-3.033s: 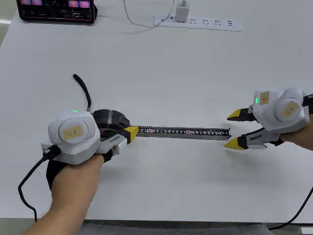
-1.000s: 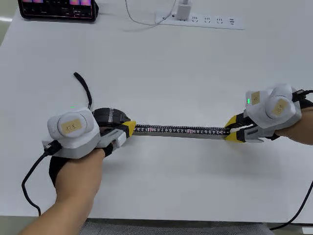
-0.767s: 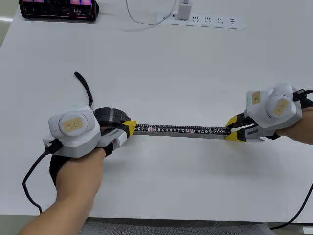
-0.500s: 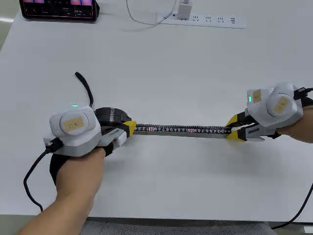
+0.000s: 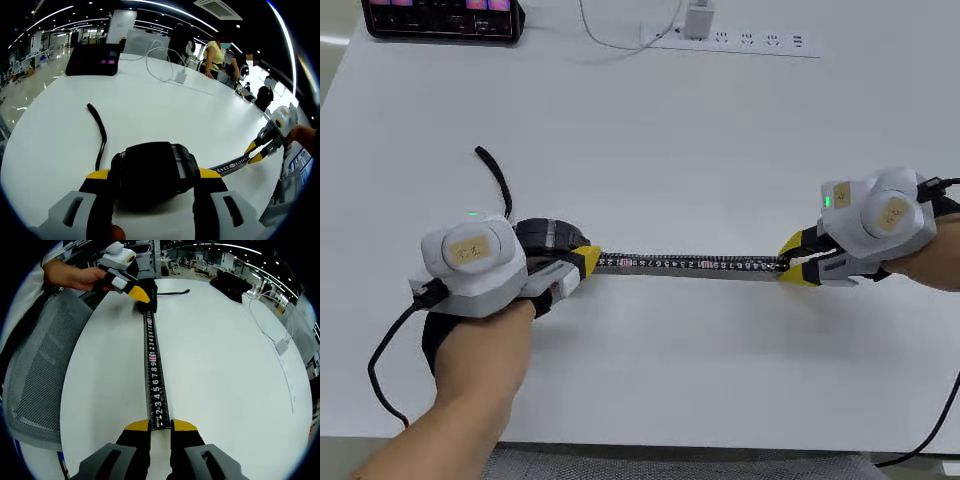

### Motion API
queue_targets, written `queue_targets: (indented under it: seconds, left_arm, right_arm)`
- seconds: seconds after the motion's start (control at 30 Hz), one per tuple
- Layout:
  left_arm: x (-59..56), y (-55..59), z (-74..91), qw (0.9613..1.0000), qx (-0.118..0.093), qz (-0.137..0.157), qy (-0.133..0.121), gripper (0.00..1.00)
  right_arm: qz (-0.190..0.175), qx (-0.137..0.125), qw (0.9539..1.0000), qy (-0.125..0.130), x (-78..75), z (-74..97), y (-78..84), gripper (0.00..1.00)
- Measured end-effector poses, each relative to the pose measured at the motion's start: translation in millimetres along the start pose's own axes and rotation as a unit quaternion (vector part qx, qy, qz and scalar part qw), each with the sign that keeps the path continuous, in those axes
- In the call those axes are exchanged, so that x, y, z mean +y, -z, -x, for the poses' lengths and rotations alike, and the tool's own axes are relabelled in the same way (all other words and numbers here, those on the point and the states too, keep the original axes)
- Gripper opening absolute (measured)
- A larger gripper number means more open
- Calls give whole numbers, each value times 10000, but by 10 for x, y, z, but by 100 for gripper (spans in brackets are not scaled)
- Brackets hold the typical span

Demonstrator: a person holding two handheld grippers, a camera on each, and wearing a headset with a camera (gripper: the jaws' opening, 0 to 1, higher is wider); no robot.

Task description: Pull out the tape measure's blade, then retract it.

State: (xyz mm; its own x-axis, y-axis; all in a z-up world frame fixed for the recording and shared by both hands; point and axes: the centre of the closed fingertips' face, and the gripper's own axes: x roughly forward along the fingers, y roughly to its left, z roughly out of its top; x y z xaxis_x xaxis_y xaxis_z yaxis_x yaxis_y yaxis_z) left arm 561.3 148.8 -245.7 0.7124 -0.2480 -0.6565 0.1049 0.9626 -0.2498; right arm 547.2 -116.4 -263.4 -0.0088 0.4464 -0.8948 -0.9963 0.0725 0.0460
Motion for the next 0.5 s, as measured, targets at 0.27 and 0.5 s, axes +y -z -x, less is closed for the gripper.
queue_targets:
  seconds: [0.27, 0.5]
  left_arm:
    - [5, -1, 0, 10000, 0, 57, 26, 61]
    - [5, 0, 8, 9999, 6, 102, 54, 61]
  right_arm:
    - [22, -87, 10000, -29, -4, -45, -112, 10]
    - [27, -172, 9998, -64, 4, -84, -215, 10]
